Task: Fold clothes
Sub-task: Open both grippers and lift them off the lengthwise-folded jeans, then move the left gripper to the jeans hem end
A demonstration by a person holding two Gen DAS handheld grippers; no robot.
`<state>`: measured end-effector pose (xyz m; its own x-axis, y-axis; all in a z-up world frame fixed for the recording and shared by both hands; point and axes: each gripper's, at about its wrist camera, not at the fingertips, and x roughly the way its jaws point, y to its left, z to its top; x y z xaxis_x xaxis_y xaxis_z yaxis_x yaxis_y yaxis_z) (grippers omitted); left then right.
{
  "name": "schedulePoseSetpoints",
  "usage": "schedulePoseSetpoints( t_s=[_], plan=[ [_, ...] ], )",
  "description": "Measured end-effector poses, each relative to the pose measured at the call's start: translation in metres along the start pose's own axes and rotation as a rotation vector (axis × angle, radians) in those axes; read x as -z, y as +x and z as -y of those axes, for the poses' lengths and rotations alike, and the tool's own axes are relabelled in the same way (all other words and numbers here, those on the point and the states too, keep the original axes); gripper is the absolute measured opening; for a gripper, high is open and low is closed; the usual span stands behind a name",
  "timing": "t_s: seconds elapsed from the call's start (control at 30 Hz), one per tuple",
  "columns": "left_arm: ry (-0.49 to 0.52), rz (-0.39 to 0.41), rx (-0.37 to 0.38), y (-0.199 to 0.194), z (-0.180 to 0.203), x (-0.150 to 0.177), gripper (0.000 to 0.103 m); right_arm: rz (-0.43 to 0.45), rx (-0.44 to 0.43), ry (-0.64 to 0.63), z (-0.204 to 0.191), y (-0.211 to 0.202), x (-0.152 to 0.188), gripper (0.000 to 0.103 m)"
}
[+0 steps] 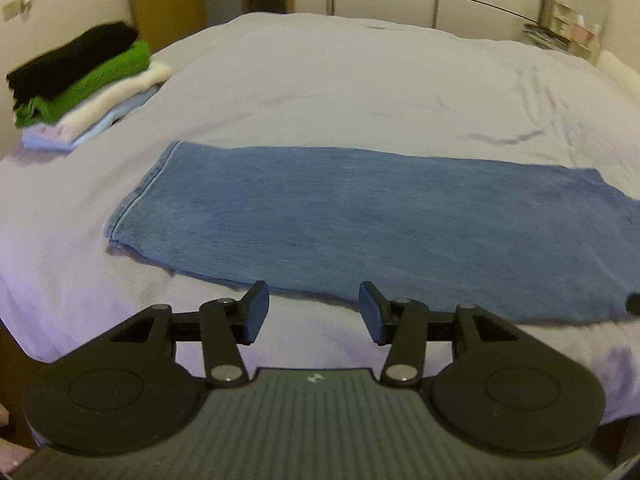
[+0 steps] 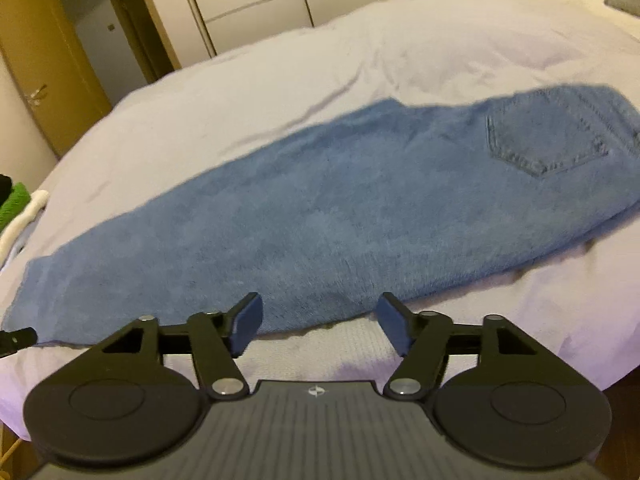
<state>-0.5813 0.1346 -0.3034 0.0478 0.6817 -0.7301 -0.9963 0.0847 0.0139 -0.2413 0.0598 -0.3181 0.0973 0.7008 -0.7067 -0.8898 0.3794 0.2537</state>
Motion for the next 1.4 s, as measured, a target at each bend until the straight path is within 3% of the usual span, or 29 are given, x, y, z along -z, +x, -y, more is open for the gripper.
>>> schedulePoseSetpoints(
  t_s=[0.3,0.6,0.73,0.83,0.97,1.07,1.17,1.4],
  plan=[
    [0.011,-0.050,0.017,-0.008,0.017,0.006,0.048,0.030,0.008,-0.066,-0.010,-0.024,-0.003,0.078],
    [0.007,-0.071,0.062,0.012,-0.005,0.000,0.049,0.044,0.045,-0.012,-0.025,-0.016,0.000,0.081],
    [-0.145,-0.050,0.145,0.025,-0.047,0.003,0.052,0.028,0.056,-0.027,-0.033,-0.004,-0.003,0.081],
    [-0.366,-0.022,0.224,0.039,-0.099,0.014,0.052,0.012,0.060,-0.035,-0.034,0.004,-0.002,0.083],
    [-0.639,-0.018,0.232,0.062,-0.164,0.028,0.051,-0.001,0.048,-0.004,-0.030,0.014,0.000,0.083],
    [-0.773,-0.001,0.238,0.079,-0.197,0.033,0.050,-0.013,0.022,0.036,-0.026,0.022,0.000,0.083],
    [-0.837,0.012,0.272,0.095,-0.212,0.034,0.049,-0.029,0.019,0.057,-0.023,0.030,-0.001,0.083],
    [-0.880,0.115,0.296,0.115,-0.210,0.038,0.046,-0.058,0.031,0.086,-0.016,0.042,0.001,0.083]
  ],
)
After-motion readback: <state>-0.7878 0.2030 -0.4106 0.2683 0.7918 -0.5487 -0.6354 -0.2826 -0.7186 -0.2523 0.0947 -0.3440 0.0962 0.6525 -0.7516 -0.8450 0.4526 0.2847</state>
